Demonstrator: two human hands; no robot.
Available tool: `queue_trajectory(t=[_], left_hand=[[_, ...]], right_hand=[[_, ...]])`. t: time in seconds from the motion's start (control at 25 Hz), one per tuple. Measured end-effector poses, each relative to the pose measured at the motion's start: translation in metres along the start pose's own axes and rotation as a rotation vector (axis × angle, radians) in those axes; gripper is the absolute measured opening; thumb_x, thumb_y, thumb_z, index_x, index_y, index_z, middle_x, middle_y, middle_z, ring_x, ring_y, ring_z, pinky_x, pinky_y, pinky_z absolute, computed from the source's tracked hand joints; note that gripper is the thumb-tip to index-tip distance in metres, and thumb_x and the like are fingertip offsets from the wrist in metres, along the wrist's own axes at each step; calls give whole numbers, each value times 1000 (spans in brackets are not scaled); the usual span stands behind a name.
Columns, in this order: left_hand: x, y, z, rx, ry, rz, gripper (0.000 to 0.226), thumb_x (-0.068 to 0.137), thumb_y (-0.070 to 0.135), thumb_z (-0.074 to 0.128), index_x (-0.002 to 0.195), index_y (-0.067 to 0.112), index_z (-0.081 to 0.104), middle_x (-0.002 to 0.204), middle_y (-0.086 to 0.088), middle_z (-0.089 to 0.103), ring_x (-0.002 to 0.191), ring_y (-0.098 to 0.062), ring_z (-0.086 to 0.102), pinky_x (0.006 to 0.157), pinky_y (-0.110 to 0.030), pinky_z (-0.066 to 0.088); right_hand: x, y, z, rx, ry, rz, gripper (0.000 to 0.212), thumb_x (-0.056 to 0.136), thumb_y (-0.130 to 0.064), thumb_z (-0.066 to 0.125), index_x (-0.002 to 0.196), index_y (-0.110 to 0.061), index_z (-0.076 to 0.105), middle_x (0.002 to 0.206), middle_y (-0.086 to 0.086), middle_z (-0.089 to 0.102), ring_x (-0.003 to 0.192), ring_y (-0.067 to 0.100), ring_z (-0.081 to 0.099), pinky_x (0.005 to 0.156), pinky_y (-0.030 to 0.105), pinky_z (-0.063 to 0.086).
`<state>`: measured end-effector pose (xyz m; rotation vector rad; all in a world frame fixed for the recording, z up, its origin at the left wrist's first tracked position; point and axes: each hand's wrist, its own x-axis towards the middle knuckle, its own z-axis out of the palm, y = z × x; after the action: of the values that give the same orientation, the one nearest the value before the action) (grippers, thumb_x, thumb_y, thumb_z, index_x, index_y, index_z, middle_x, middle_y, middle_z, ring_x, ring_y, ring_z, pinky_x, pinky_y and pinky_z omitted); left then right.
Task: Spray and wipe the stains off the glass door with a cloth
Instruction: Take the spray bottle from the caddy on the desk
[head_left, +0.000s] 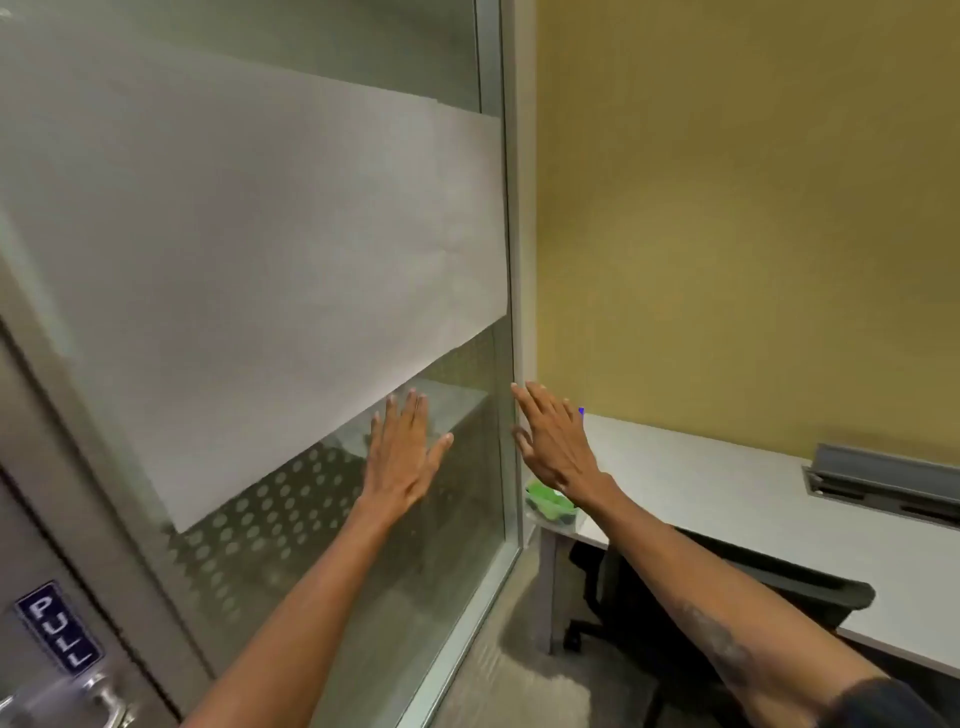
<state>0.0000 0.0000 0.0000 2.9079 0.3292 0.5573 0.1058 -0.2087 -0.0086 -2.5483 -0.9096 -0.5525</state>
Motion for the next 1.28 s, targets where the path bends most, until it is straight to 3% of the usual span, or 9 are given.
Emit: queue_trajectory(t=[0.24, 0.44, 0.64, 0.88, 1.12, 1.28], left_hand=[[66, -2, 73, 33, -161, 60, 74, 106, 53, 28, 164, 14, 3, 172, -6, -1, 160, -29, -6, 130, -46, 0], [134, 13, 136, 41, -283, 113, 71, 108, 47, 33, 164, 14, 5, 173, -5, 4, 161, -29, 2, 130, -47, 3], [221, 39, 197, -85, -423, 122, 71, 107, 42, 40, 164, 14, 8, 172, -7, 13, 160, -28, 8, 130, -45, 5], [302, 59, 270, -180, -542, 72, 71, 105, 44, 46, 164, 21, 15, 167, -8, 30, 155, -27, 28, 124, -44, 28], [332, 58, 319, -224, -660, -21, 71, 103, 43, 50, 164, 25, 17, 166, -6, 34, 152, -27, 36, 120, -45, 34], [342, 51, 335, -257, -714, -45, 70, 103, 41, 52, 163, 24, 21, 165, -4, 36, 151, -26, 38, 121, -45, 36]], right_hand=[[22, 75, 43, 144, -55, 296, 59, 103, -23, 55, 157, -12, 34, 153, 13, 50, 136, 35, 49, 111, 45, 41], [56, 149, 92, 341, -81, 570, 54, 102, -17, 57, 153, -11, 38, 138, 17, 63, 123, 38, 59, 98, 41, 48], [114, 224, 146, 432, -182, 728, 66, 101, -21, 60, 158, -12, 28, 142, 16, 59, 127, 37, 58, 99, 40, 47], [167, 294, 205, 528, -282, 875, 74, 98, -19, 67, 159, -10, 25, 147, 18, 55, 130, 36, 58, 105, 44, 48], [197, 315, 256, 617, -372, 946, 83, 96, -18, 71, 161, -9, 19, 151, 17, 52, 134, 38, 55, 109, 45, 44], [211, 315, 281, 619, -341, 975, 78, 97, -17, 71, 159, -7, 24, 145, 20, 57, 129, 39, 58, 107, 43, 46]])
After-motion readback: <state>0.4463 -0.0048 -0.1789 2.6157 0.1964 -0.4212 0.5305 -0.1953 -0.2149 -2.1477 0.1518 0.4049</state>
